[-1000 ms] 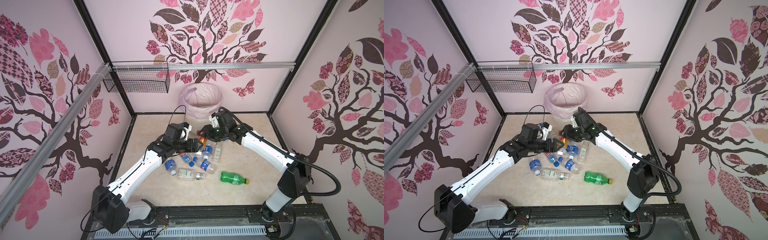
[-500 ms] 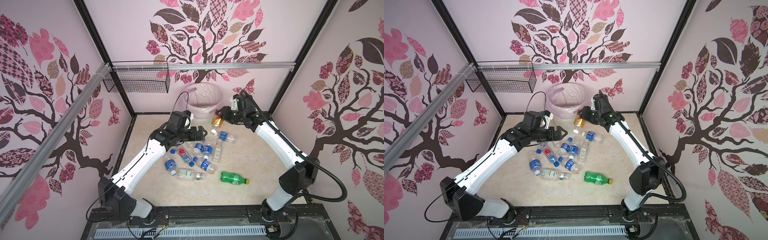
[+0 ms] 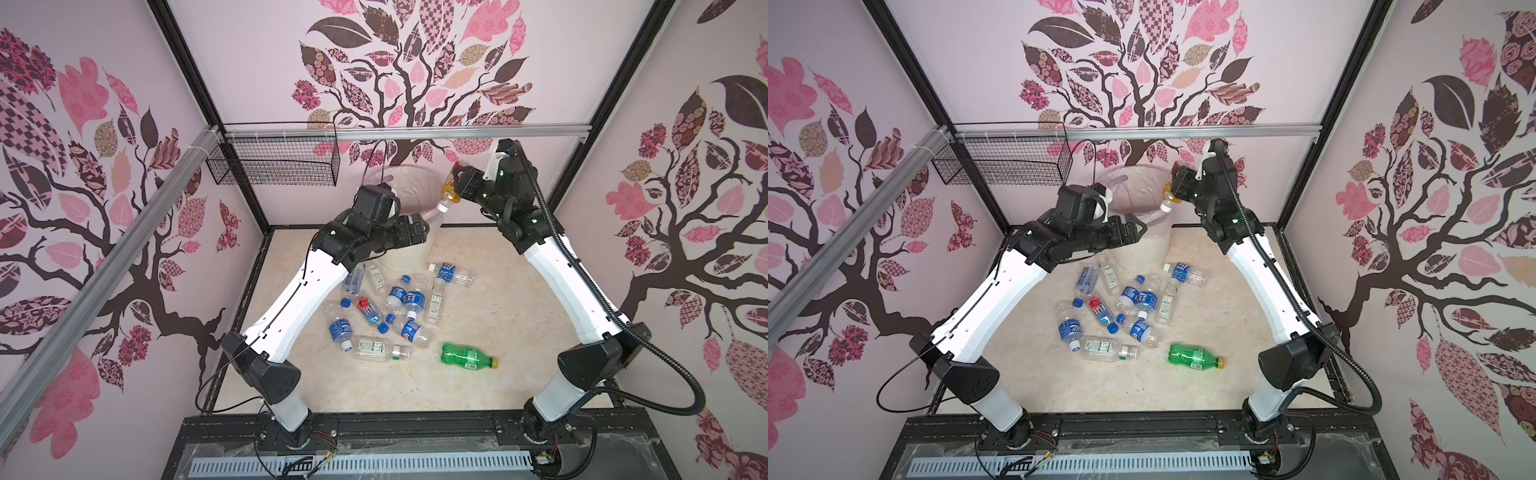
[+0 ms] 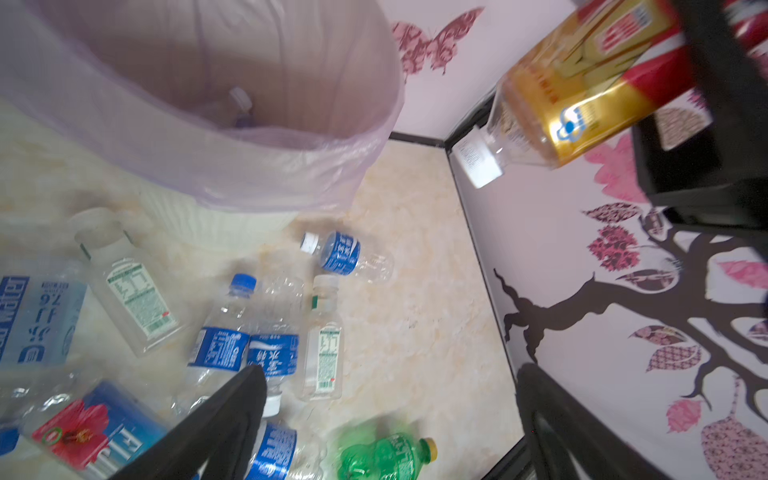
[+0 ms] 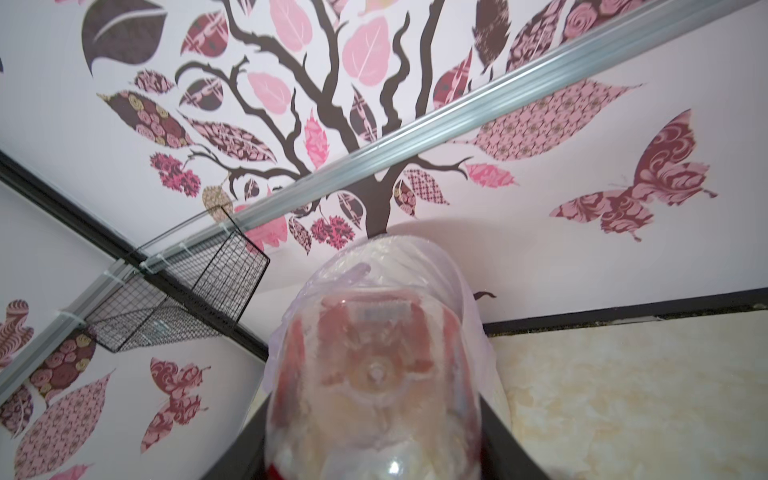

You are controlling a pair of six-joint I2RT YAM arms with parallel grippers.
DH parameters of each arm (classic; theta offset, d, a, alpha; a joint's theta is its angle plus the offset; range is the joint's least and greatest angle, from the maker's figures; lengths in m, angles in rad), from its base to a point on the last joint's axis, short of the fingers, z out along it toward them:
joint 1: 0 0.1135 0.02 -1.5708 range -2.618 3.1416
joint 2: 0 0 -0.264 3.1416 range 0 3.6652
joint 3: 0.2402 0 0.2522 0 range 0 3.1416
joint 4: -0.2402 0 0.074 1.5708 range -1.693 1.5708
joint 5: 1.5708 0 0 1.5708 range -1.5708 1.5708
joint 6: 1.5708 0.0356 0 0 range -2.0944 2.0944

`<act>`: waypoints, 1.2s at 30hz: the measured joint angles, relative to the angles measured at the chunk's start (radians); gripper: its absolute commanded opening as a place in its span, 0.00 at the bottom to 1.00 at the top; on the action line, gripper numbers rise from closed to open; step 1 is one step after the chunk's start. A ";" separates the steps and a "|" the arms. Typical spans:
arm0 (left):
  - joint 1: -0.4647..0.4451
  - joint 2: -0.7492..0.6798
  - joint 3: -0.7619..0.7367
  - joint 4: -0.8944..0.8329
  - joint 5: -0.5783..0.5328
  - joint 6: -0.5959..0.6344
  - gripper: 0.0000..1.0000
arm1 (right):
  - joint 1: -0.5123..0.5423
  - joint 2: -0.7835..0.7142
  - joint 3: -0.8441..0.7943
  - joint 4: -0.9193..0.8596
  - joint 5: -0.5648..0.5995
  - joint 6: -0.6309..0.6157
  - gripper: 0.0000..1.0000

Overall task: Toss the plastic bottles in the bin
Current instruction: 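Raise the red-and-gold bottle over the bin with the right gripper while the left gripper withdraws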

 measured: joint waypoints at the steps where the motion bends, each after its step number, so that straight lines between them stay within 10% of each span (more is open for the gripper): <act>1: 0.000 0.015 0.043 -0.003 -0.003 -0.004 0.97 | -0.010 0.009 0.033 0.004 0.008 0.004 0.53; 11: -0.005 0.060 0.175 -0.030 -0.025 -0.035 0.97 | -0.179 0.179 0.497 0.063 0.082 0.097 0.54; 21: 0.007 0.060 0.174 -0.043 -0.029 -0.035 0.97 | -0.118 0.335 0.507 0.074 -0.001 0.231 0.65; 28: 0.065 0.043 0.129 -0.044 -0.013 -0.052 0.97 | 0.024 0.520 0.528 -0.072 -0.065 0.264 0.99; 36: 0.088 0.010 0.080 -0.050 -0.010 -0.058 0.97 | 0.009 0.507 0.512 -0.042 -0.072 0.254 1.00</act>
